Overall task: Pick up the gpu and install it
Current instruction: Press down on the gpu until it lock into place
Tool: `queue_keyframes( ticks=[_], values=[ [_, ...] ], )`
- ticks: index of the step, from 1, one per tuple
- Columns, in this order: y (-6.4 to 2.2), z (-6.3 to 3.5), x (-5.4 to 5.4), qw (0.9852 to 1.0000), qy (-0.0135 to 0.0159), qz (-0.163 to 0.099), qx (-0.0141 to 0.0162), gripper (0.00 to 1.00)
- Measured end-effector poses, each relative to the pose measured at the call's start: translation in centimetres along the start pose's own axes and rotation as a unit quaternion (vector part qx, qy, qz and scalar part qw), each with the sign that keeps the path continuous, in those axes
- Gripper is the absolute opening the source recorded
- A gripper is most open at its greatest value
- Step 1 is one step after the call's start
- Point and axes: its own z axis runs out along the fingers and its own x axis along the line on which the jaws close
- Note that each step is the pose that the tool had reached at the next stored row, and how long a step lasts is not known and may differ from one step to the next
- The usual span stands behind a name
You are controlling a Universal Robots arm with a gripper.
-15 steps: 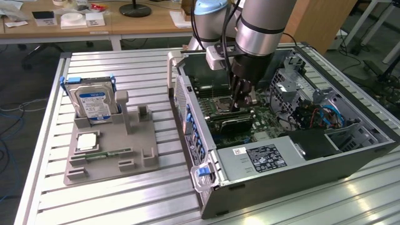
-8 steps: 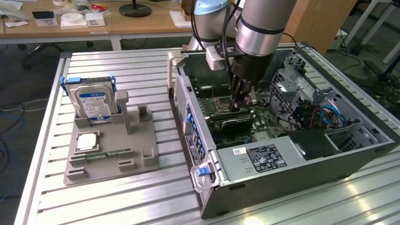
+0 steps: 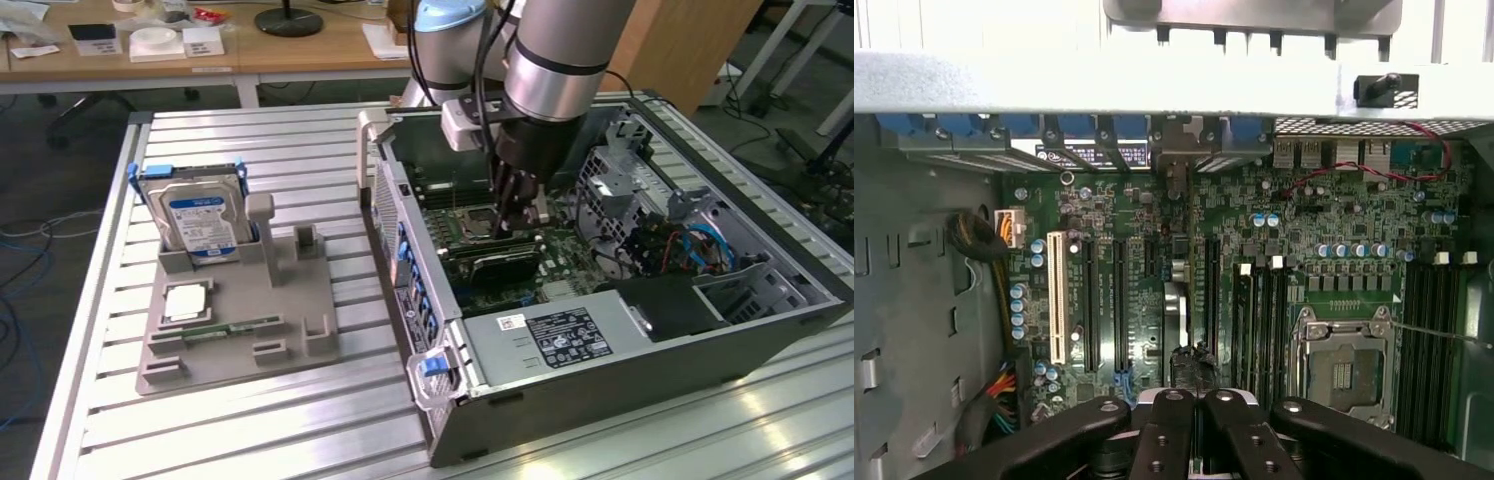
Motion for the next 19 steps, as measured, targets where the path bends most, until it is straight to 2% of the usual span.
queue_keyframes(
  ticks=[7,10,19],
  values=[
    [-0.23,0.05,-0.01,1.0,0.0,0.0,0.0,0.11],
    [-0.68,0.13,-0.04,1.0,0.0001,0.0,0.0,0.11],
    [-0.62,0.97,-0.06,1.0,0.0001,0.0,0.0,0.11]
  ],
)
